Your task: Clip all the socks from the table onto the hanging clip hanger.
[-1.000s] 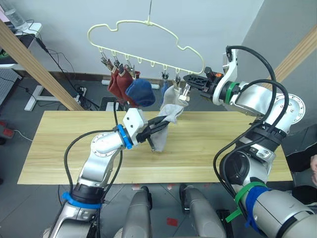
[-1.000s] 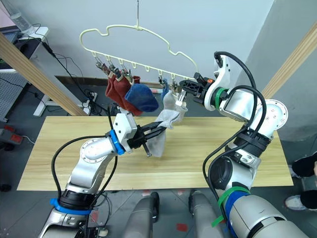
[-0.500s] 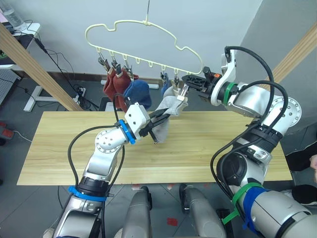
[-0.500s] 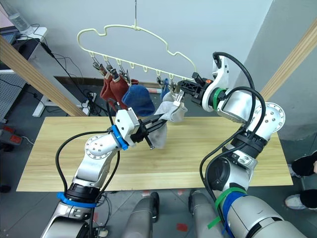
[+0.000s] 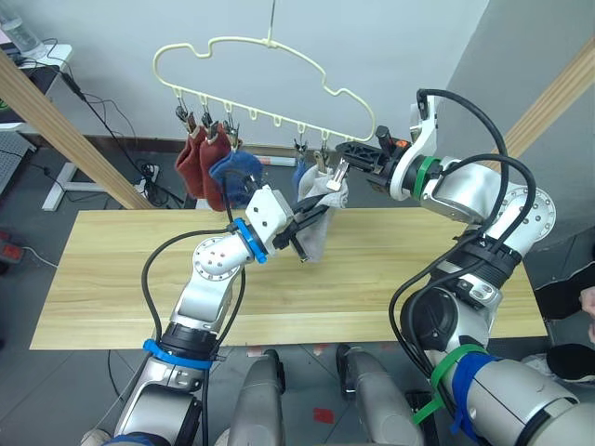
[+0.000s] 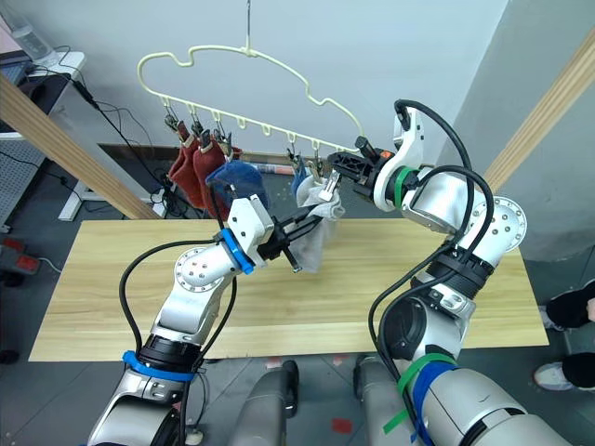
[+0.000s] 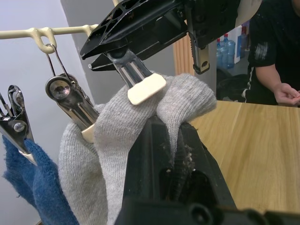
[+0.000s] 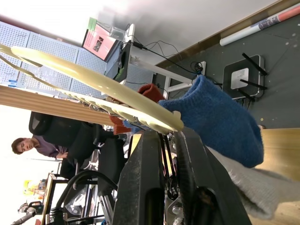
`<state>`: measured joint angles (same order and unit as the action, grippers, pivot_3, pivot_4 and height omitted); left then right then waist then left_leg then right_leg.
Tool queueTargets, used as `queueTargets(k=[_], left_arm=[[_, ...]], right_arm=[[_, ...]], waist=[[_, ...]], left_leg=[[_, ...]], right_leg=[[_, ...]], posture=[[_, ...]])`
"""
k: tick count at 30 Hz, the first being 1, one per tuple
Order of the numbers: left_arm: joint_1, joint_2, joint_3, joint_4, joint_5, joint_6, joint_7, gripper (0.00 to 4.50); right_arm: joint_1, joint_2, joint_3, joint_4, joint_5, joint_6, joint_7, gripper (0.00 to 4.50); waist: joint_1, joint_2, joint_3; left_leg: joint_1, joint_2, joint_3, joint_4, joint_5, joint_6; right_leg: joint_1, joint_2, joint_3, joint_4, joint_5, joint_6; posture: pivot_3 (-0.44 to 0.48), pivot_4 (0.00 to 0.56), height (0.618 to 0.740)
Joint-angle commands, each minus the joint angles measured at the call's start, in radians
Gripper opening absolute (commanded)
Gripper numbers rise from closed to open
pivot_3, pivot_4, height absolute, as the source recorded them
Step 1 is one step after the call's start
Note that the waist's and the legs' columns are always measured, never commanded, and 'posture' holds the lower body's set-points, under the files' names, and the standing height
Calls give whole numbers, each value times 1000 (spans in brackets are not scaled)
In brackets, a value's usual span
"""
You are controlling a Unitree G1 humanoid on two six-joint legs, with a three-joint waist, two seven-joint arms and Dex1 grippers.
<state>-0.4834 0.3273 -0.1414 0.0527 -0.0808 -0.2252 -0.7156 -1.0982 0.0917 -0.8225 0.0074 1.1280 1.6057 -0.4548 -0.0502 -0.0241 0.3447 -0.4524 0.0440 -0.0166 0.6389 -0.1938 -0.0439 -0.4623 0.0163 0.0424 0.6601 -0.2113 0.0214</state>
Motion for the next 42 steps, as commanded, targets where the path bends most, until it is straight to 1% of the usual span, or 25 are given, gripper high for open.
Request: queueTargets(k=[1, 4, 6, 7, 8, 9, 11, 12, 13, 15, 18, 20, 22, 23, 25, 26, 28, 30, 31, 34, 36, 37, 39, 40, 42], left_arm=[[2, 0, -1, -42, -10, -10, 3, 0], [0, 0, -2, -45, -13, 0, 1, 0], [-10, -9, -3, -51, -15, 10, 8, 0], [-15, -13, -4, -54, -16, 15, 11, 0], [-23, -20, -12, -55, -19, 31, 8, 0], [-31, -31, -17, -54, -29, 53, 6, 0], [-41, -49, -32, -50, -68, 113, -29, 570], [-44, -56, -36, -45, -77, 134, -35, 713], [-45, -63, -36, -41, -92, 163, -42, 1053], [-46, -70, -30, -38, -112, 204, -48, 1562], [-46, -75, -9, -48, -162, 293, -57, 2440], [-41, -57, 18, -59, -205, 366, -66, 3052], [-29, -31, 40, -69, -235, 417, -77, 3587], [-6, -1, 62, -75, -247, 442, -83, 3825], [62, 79, 122, -107, -285, 512, -104, 4460], [99, 117, 165, -132, -313, 555, -102, 4484], [175, 186, 254, -189, -370, 633, -92, 4484], [227, 229, 321, -235, -413, 689, -76, 4484], [256, 247, 362, -261, -443, 728, -63, 4484], [300, 275, 430, -316, -500, 807, -30, 4484], [350, 321, 508, -366, -536, 900, 6, 4484], [365, 339, 536, -382, -551, 938, 23, 4484], [392, 361, 549, -412, -527, 942, 56, 4484], [397, 355, 552, -423, -509, 930, 90, 4484], [408, 355, 561, -441, -517, 944, 114, 4484]], right_arm=[[11, -8, 18, -14, 45, 7, 16, 1754], [15, -15, 25, -11, 54, -3, 20, 2856], [26, -24, 32, -18, 62, -5, 22, 3494], [32, -30, 37, -24, 65, -6, 22, 3904], [45, -55, 43, -43, 67, 0, 28, 4260], [75, -116, 92, -91, 67, 4, 73, 4460], [154, -226, 177, -184, 119, 9, 164, 4500], [191, -273, 214, -237, 124, 9, 212, 4500], [226, -306, 235, -281, 124, -5, 241, 4500], [279, -356, 272, -342, 112, -43, 285, 4500], [359, -462, 351, -422, 63, -112, 386, 4500], [439, -561, 429, -472, 5, -175, 491, 4500], [496, -611, 467, -489, -39, -248, 555, 4500], [515, -621, 479, -490, -60, -286, 575, 4500], [564, -674, 548, -514, -165, -408, 652, 4500], [584, -685, 575, -521, -220, -481, 681, 4500], [631, -705, 622, -530, -305, -597, 738, 4500], [669, -724, 655, -535, -362, -677, 789, 4500], [684, -728, 663, -536, -377, -702, 807, 4500], [708, -732, 672, -532, -405, -747, 844, 4500], [728, -747, 684, -532, -426, -769, 878, 4500], [734, -747, 685, -529, -430, -773, 886, 4500], [744, -763, 700, -523, -455, -799, 917, 4500], [748, -760, 699, -519, -458, -802, 921, 4500], [756, -757, 702, -521, -463, -806, 929, 4500]], waist=[[-1, 0, 0], [-5, 0, 0], [-6, 0, 0], [-6, 0, 0], [-5, 0, 0], [-2, 0, 0], [6, 1, 1], [6, 1, 1], [2, 1, 1], [-7, 1, 1], [-22, 1, 1], [-25, 1, 1], [-32, 1, 1], [-37, 1, 1], [-46, 1, 1], [-48, 1, 1], [-49, 1, 1], [-36, 1, 1], [-33, 1, 1], [-14, 1, 1], [-4, 0, 1], [-2, 0, 1], [3, 0, 1], [7, 0, 1], [19, 0, 1]], left_leg=[[0, 0, 0, 0, 0, 0], [0, 0, 0, -1, 0, 0], [0, 0, 0, -1, 0, 0], [0, 0, 0, -1, 0, 0], [0, 0, 0, -1, 0, 0], [0, 0, 0, -1, 0, 0], [-1, 0, -1, -1, 0, 0], [-2, 0, -1, -1, 0, 0], [-3, 0, 0, -1, 0, 0], [-3, -1, 2, -2, -1, 2], [-2, 0, 2, -3, -2, 3], [-1, 1, 1, -5, -2, 3], [0, 1, 1, -6, -1, 3], [0, 1, 1, -6, -1, 2], [1, 2, 3, -6, -1, 3], [2, 2, 3, -8, -1, 2], [3, 3, 4, -9, -1, 2], [2, 3, 2, -9, -1, 2], [2, 3, 2, -9, -1, 2], [1, 2, 3, -9, -1, 2], [1, 1, 3, -8, -1, 2], [1, 1, 3, -8, -1, 2], [1, 2, 3, -9, -1, 2], [1, 2, 3, -9, -1, 2], [1, 1, 3, -9, -1, 2]], right_leg=[[0, 0, 0, 0, 0, 0], [0, 0, 0, 0, 0, 0], [0, 0, 0, 0, 0, 0], [0, 0, 0, 0, 0, 0], [0, 0, 0, 0, 0, 0], [0, 0, 0, -1, 0, 0], [0, -1, -1, -2, 0, 0], [0, -1, -1, -4, 0, 0], [0, -2, 1, -5, 0, 0], [1, -2, 2, -8, 0, 1], [1, 0, 1, -10, 0, 1], [1, 1, 1, -9, 0, 1], [1, 2, 1, -10, 0, 1], [1, 2, 1, -10, 0, 1], [1, 2, 3, -9, 0, 1], [0, 2, 4, -9, 0, 1], [0, 3, 4, -10, 0, 1], [-1, 3, 2, -10, 0, 1], [-1, 3, 2, -10, 0, 1], [0, 0, 2, -11, 0, 1], [1, -2, 3, -12, 0, 2], [1, -2, 3, -13, 1, 2], [2, -3, 3, -14, 1, 2], [2, -4, 3, -14, 1, 2], [2, -3, 2, -14, 1, 2]], posture=[[-47, 363, 740], [-47, 363, 740], [-47, 368, 740], [-55, 370, 740], [-55, 370, 740], [-64, 372, 740], [-74, 372, 740], [-81, 371, 740], [-89, 371, 740], [-97, 370, 740], [-108, 368, 740], [-115, 366, 740], [-115, 367, 740], [-109, 368, 740], [-107, 364, 740], [-107, 364, 740], [-76, 361, 740], [-62, 359, 740], [-48, 358, 740], [-33, 357, 740], [4, 352, 740], [4, 352, 740], [31, 348, 740], [39, 345, 740], [45, 343, 740]])
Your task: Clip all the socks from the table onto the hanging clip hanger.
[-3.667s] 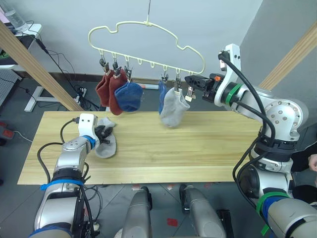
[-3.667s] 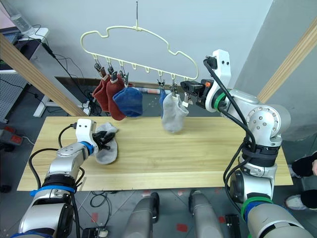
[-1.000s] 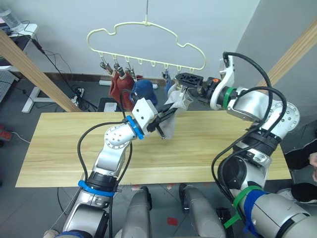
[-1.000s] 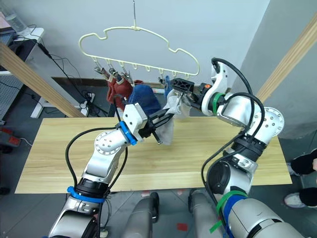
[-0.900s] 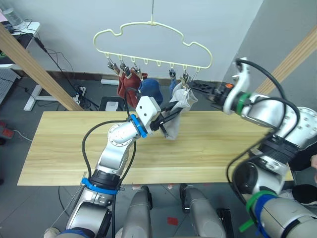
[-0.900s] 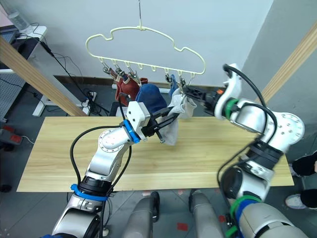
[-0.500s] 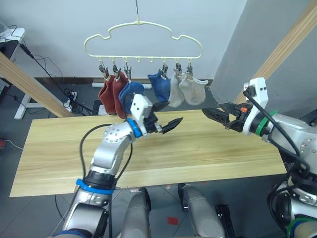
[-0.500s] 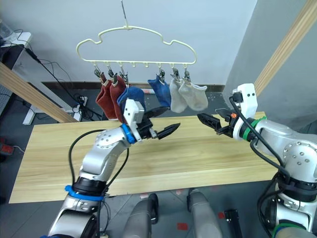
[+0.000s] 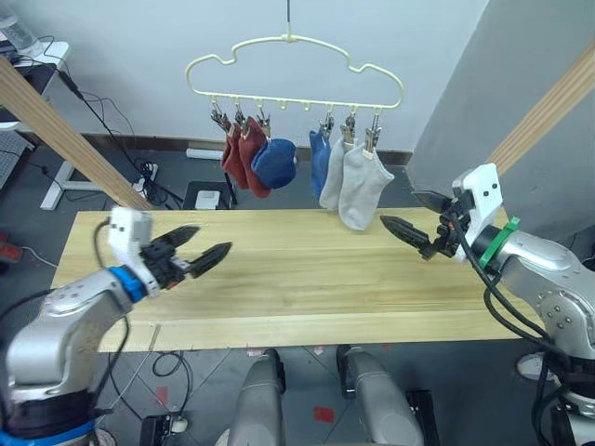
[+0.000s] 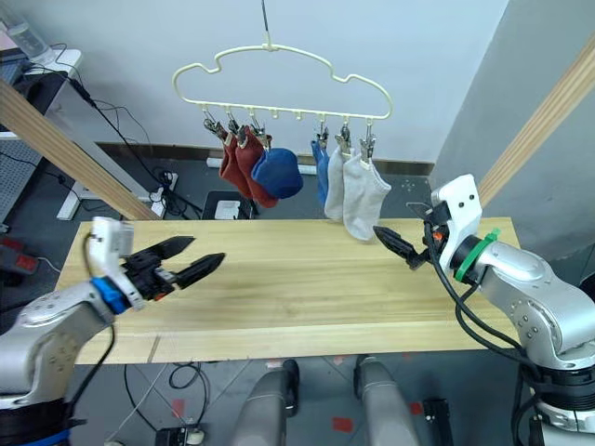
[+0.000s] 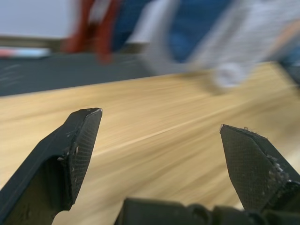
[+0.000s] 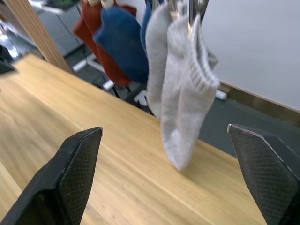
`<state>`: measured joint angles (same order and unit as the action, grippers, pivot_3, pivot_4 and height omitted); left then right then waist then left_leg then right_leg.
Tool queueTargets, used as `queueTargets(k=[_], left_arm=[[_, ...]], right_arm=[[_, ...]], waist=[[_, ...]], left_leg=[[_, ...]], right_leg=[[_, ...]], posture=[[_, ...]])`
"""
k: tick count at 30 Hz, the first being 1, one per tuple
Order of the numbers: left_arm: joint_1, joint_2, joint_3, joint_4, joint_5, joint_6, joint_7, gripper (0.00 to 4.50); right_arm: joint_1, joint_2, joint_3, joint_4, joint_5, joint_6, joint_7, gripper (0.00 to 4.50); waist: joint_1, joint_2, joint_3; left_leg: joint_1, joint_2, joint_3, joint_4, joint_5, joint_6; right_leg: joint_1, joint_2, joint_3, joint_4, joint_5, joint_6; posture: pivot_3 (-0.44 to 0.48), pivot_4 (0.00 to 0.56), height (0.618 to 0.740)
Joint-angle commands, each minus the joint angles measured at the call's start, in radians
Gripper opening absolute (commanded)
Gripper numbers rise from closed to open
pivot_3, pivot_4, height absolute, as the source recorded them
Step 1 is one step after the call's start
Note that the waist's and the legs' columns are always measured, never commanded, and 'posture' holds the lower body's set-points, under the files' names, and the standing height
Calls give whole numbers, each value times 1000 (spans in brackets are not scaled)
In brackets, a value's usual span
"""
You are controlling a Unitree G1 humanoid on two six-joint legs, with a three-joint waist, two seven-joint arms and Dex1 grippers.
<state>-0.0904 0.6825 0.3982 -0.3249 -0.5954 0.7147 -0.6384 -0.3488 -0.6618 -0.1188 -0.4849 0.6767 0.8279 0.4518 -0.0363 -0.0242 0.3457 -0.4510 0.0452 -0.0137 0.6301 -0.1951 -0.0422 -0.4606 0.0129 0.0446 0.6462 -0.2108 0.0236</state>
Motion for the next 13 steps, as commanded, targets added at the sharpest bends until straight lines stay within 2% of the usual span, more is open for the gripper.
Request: queueTargets(k=[1, 5, 7, 13], left_arm=[[20, 1, 22, -71, -6, 7, 40, 4484], [23, -11, 31, -97, -8, 21, 94, 4484], [39, 39, -2, -109, 61, 49, 134, 4484], [59, 57, 25, -63, 37, -35, 26, 4484]], right_arm=[[11, -3, -1, -29, -15, -32, 26, 4500], [27, -2, -9, -27, -18, -33, 33, 4500], [40, -3, -22, -23, -17, -26, 32, 4500], [47, 0, -18, -28, -34, -28, 36, 4500]], waist=[[9, 0, 0], [12, 0, 0], [14, 0, 0], [17, 0, 0]], left_leg=[[0, 0, 0, 0, 0, 0], [0, 0, -1, 0, 0, 0], [0, 0, -1, 0, 0, 0], [0, -1, 0, 0, 0, 0]], right_leg=[[0, 1, 0, 0, 0, 0], [0, 1, -1, 0, 0, 0], [0, 1, -1, 0, 0, 0], [0, 2, -1, 1, 0, 0]], posture=[[52, 339, 740], [68, 333, 740], [70, 331, 740], [73, 328, 740]])
